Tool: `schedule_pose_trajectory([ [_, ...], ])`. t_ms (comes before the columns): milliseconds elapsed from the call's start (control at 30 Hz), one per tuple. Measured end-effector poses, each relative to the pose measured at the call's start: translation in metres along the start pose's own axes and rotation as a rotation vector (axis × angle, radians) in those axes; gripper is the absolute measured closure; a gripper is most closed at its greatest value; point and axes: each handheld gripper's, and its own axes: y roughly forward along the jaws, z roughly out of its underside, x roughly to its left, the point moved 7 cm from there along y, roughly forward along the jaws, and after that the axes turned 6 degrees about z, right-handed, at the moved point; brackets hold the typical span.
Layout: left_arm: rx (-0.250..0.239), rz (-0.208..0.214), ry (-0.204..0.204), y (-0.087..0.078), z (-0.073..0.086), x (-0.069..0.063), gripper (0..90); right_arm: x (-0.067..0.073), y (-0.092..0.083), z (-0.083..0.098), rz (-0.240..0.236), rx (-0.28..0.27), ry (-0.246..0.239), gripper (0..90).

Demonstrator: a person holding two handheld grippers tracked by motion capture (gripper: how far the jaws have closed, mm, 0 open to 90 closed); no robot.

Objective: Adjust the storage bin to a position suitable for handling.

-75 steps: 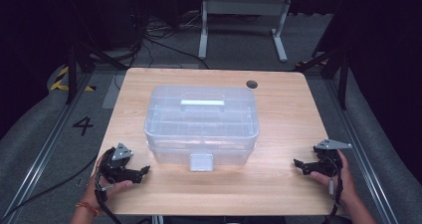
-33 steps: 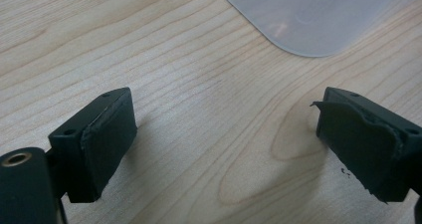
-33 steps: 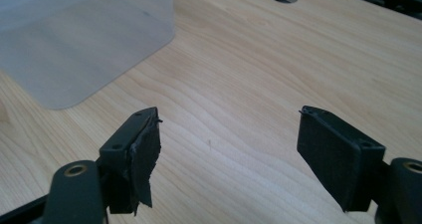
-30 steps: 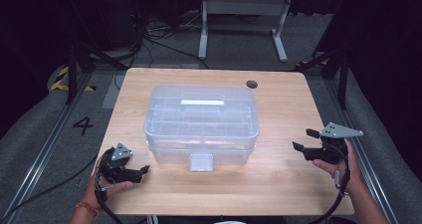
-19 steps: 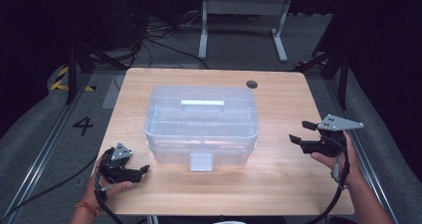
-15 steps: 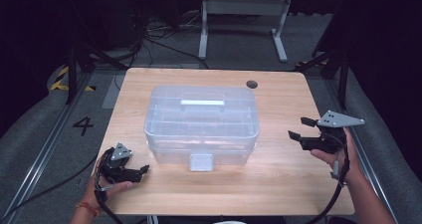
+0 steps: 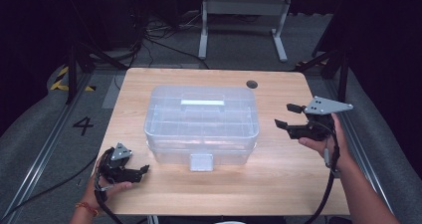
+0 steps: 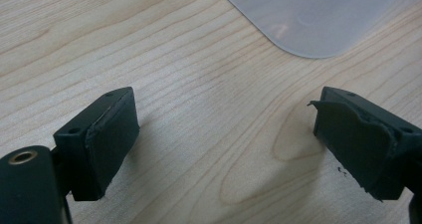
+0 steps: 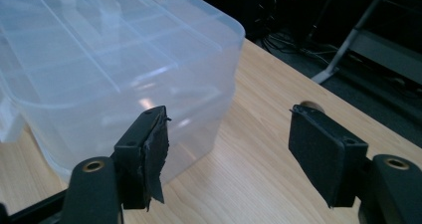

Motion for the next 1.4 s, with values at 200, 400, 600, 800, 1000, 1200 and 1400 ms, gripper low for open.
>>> schedule_pose_trajectory([
  [200, 0.0, 0.0, 0.0, 0.0, 0.0, 0.0, 11.0, 0.011, 0.009, -0.021, -0.03, -0.018, -0.021, 32.2],
  [400, 0.001, -0.001, 0.001, 0.0, 0.0, 0.0, 11.0, 0.027, 0.022, -0.04, -0.071, -0.017, -0.066, 32.4],
  [600, 0.001, -0.001, 0.0, 0.0, 0.0, 0.0, 11.0, 0.037, 0.034, -0.051, -0.102, -0.019, -0.081, 33.9],
  [800, 0.0, 0.0, 0.0, 0.0, 0.0, 0.0, 11.0, 0.044, 0.046, -0.06, -0.126, -0.026, -0.09, 35.4],
  [1000, 0.0, 0.0, 0.0, 0.0, 0.0, 0.0, 11.0, 0.053, 0.057, -0.064, -0.153, -0.018, -0.105, 36.0],
  [1200, 0.0, 0.0, 0.0, 0.0, 0.0, 0.0, 11.0, 0.06, 0.063, -0.069, -0.168, -0.017, -0.12, 36.9],
  [1400, 0.0, 0.0, 0.0, 0.0, 0.0, 0.0, 11.0, 0.07, 0.072, -0.075, -0.188, -0.001, -0.144, 39.9],
])
